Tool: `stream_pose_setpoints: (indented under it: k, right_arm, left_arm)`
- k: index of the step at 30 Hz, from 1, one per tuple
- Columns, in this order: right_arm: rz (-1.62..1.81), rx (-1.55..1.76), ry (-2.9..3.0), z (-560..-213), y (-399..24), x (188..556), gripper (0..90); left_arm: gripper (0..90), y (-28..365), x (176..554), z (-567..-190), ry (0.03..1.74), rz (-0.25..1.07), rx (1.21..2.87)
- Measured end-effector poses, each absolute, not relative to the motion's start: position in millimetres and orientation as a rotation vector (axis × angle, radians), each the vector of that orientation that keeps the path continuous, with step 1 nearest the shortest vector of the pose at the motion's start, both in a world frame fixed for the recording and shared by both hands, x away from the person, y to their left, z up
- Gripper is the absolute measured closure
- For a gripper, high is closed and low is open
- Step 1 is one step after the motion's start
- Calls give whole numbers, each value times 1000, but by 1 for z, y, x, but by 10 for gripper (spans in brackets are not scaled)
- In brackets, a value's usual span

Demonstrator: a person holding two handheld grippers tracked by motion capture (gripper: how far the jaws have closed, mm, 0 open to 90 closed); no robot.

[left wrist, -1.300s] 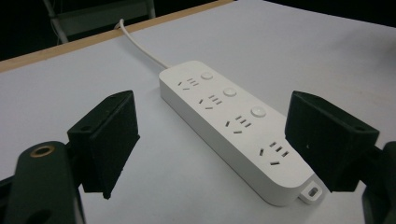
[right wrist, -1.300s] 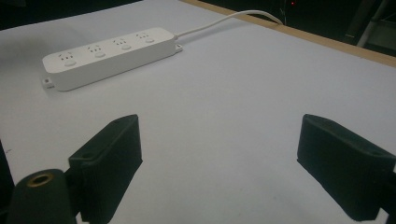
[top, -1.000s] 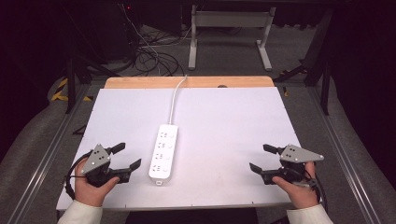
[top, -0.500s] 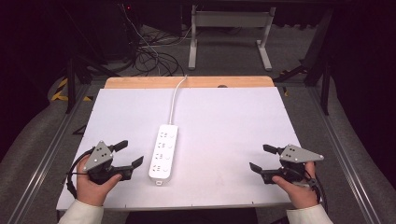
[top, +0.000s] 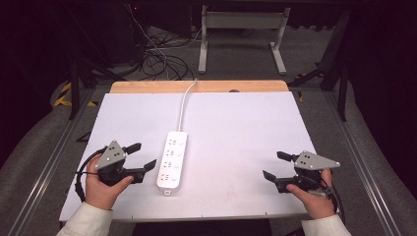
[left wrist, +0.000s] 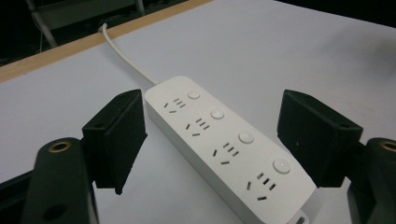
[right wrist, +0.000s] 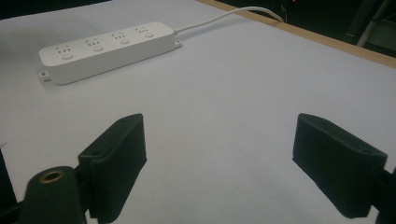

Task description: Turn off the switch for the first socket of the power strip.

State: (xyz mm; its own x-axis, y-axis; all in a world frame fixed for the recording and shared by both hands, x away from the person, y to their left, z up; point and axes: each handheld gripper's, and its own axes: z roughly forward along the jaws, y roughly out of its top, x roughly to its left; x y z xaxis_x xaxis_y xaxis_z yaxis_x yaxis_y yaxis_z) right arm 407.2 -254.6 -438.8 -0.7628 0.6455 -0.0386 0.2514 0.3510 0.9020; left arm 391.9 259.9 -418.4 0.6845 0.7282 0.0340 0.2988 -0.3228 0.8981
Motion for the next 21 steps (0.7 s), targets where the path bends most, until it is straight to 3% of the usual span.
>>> stream_pose_setpoints:
  k: [21]
  right_arm:
    - [1386, 784, 2256, -443, -251, 409, 177]
  left_arm:
    - [265, 233, 428, -401, 781, 489, 1966]
